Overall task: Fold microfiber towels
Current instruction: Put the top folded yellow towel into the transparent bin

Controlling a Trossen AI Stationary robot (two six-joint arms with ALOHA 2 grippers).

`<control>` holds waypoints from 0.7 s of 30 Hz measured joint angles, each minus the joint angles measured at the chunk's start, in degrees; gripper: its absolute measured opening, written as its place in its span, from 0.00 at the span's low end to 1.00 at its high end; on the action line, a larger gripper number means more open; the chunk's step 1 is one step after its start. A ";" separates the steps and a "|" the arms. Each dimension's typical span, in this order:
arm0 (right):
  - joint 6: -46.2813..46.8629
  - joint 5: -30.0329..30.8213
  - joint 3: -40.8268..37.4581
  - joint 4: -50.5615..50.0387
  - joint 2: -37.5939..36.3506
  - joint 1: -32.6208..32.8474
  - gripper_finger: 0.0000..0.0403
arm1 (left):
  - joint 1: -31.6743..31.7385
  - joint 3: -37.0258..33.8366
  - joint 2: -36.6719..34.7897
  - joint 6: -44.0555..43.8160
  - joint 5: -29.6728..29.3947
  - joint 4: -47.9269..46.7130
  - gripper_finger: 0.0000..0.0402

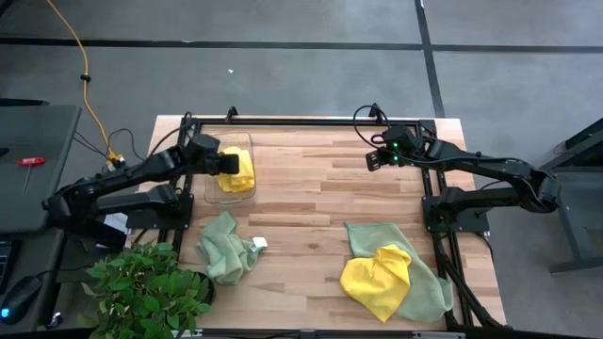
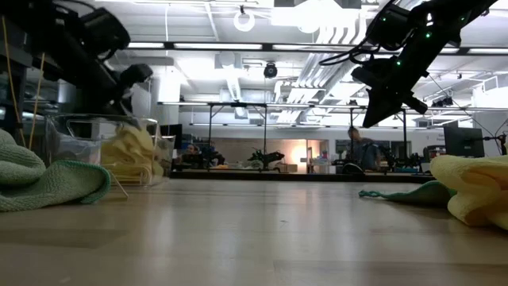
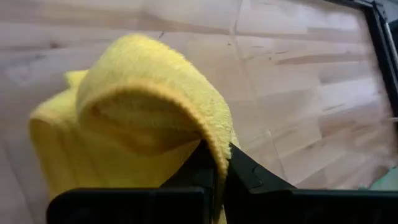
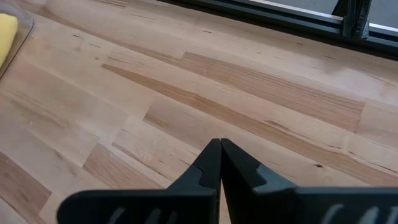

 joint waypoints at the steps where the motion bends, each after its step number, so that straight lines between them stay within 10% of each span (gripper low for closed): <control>1: 0.00 0.00 0.00 0.00 0.00 -0.02 0.00 | 0.00 -1.56 0.33 -0.96 0.70 3.07 0.00; 5: -0.02 0.00 0.00 0.00 0.00 -0.02 0.00 | 0.00 -6.39 0.85 -5.08 3.27 16.75 0.00; 21: 1.09 -0.01 0.02 0.00 0.00 -0.04 0.00 | 0.94 -8.52 2.28 -2.53 2.33 21.30 0.00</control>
